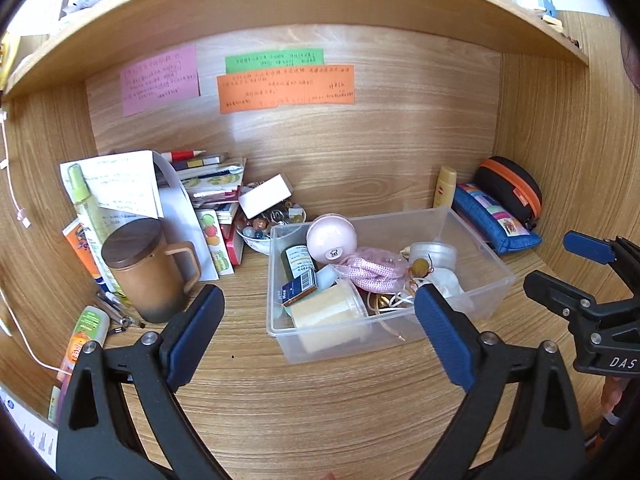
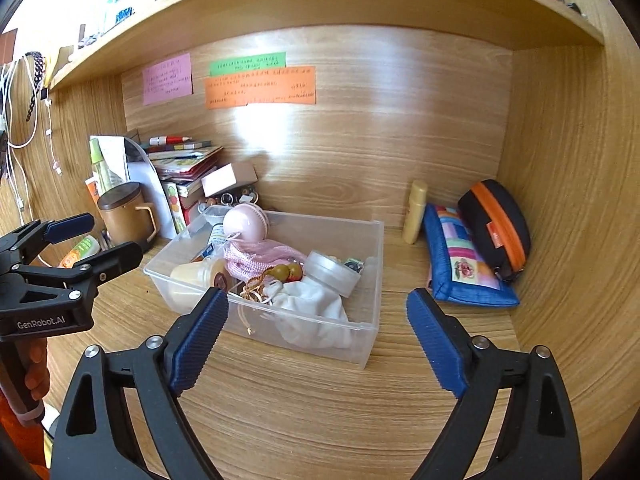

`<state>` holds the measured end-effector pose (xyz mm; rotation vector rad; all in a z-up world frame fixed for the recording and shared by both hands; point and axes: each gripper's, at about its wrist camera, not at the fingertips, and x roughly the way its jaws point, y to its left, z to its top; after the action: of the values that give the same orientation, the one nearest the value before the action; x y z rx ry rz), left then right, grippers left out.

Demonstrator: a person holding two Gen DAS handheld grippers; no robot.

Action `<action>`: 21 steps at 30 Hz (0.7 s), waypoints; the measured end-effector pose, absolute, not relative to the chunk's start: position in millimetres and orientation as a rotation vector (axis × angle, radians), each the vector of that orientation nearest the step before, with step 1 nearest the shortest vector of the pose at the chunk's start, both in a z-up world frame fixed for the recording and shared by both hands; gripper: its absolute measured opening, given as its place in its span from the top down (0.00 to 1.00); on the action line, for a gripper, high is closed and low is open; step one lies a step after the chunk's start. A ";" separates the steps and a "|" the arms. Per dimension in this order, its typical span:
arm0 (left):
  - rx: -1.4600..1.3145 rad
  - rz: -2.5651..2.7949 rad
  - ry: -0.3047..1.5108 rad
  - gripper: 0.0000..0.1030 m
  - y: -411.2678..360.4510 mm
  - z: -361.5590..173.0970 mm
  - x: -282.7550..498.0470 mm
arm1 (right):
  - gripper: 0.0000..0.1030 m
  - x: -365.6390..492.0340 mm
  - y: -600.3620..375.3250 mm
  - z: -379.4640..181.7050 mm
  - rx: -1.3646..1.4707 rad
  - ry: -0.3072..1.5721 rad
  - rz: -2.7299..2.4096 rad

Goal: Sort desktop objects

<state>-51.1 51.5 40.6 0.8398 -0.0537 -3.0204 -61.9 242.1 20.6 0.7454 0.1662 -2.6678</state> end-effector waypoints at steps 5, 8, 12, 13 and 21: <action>0.830 -3.007 -0.005 0.06 46.3 38.9 -49.0 | 0.04 -56.7 244.5 23.3 0.716 0.162 -2.692; 0.849 -2.993 0.018 0.06 42.6 34.5 -51.6 | 0.04 -56.1 244.3 23.8 0.709 0.178 -2.704; 0.867 -2.972 0.043 0.06 39.7 28.3 -54.1 | 0.04 -56.6 244.0 23.8 0.702 0.194 -2.710; 0.871 -2.970 0.048 0.06 39.1 27.0 -54.5 | 0.04 -56.8 244.1 24.0 0.699 0.194 -2.712; 0.913 -2.982 0.075 0.06 36.9 19.8 -58.2 | 0.04 -63.4 243.6 22.2 0.715 0.194 -2.713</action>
<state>-58.2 36.9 19.8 0.9126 0.0747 -2.9819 -63.4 243.6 22.2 0.7150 0.1941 -2.7132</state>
